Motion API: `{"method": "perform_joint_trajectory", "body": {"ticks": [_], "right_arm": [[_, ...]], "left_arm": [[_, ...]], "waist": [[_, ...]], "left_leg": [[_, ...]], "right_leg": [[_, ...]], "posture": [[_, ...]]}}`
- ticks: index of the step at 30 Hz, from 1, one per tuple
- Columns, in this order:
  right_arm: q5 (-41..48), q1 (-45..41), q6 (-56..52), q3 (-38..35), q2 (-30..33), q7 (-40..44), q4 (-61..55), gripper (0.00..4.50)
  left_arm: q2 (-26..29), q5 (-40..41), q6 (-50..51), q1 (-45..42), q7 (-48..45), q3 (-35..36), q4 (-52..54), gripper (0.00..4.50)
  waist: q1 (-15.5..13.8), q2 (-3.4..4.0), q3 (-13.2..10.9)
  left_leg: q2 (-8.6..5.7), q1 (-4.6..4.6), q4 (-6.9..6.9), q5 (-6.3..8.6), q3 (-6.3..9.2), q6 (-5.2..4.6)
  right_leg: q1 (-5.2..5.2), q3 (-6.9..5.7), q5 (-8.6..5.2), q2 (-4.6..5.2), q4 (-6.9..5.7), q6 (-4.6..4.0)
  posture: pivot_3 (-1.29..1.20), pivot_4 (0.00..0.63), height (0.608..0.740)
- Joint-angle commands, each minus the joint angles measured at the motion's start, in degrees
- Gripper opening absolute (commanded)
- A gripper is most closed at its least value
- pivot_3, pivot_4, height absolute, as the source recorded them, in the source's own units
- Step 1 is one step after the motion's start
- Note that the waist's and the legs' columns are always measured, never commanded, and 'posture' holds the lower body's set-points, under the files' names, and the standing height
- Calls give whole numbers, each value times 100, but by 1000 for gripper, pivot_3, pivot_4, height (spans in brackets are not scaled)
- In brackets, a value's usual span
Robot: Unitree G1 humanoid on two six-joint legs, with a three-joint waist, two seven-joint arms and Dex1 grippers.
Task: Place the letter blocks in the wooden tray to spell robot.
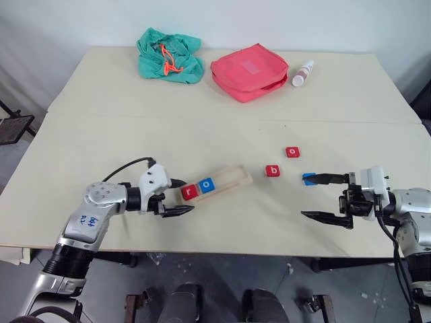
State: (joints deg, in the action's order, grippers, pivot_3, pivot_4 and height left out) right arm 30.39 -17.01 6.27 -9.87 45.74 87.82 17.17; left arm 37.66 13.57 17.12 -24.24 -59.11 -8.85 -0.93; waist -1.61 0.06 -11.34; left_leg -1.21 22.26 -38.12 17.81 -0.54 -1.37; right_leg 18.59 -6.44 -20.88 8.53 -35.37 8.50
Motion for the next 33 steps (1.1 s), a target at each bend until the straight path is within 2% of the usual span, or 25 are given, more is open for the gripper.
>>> {"method": "perform_joint_trajectory", "body": {"ticks": [1,9,19,22,29,33], "right_arm": [[135,252,57,-361,210,139,-186,4500],[205,955,21,-754,222,-107,-677,4500],[251,1411,-13,-925,122,-399,-1085,4500],[257,1440,3,-915,109,-462,-1106,4500],[211,1361,0,-843,101,-577,-1075,4500],[122,1440,-159,-910,188,-872,-1154,4500]], "left_arm": [[-141,-123,57,-345,-185,-292,3,3399],[-509,-450,-37,-1011,-583,-942,-444,3399],[-752,-635,-168,-1324,-826,-1089,-794,3399],[-791,-683,-199,-1354,-865,-1099,-844,4460],[-931,-754,-141,-1390,-767,-1066,-782,4484],[-739,-392,70,-1190,-750,-590,-349,4484]], "waist": [[-5,-1,0],[9,-1,-1],[2,-1,-1],[-1,-2,-1],[1,-2,-1],[9,-2,-1]], "left_leg": [[0,1,-1,0,1,0],[2,2,0,-1,-2,-1],[1,3,-2,-1,-2,-2],[0,3,-6,-2,-1,-3],[1,4,-5,-2,0,-3],[1,4,-5,-2,1,-3]], "right_leg": [[0,-1,0,0,0,0],[1,-5,0,-1,0,0],[0,-4,0,-1,2,0],[-1,-4,0,-1,2,0],[-1,-5,0,-1,2,0],[-1,-5,0,-1,1,0]], "posture": [[0,150,740],[0,150,740],[0,150,740],[0,150,740],[0,150,740],[0,150,740]]}}
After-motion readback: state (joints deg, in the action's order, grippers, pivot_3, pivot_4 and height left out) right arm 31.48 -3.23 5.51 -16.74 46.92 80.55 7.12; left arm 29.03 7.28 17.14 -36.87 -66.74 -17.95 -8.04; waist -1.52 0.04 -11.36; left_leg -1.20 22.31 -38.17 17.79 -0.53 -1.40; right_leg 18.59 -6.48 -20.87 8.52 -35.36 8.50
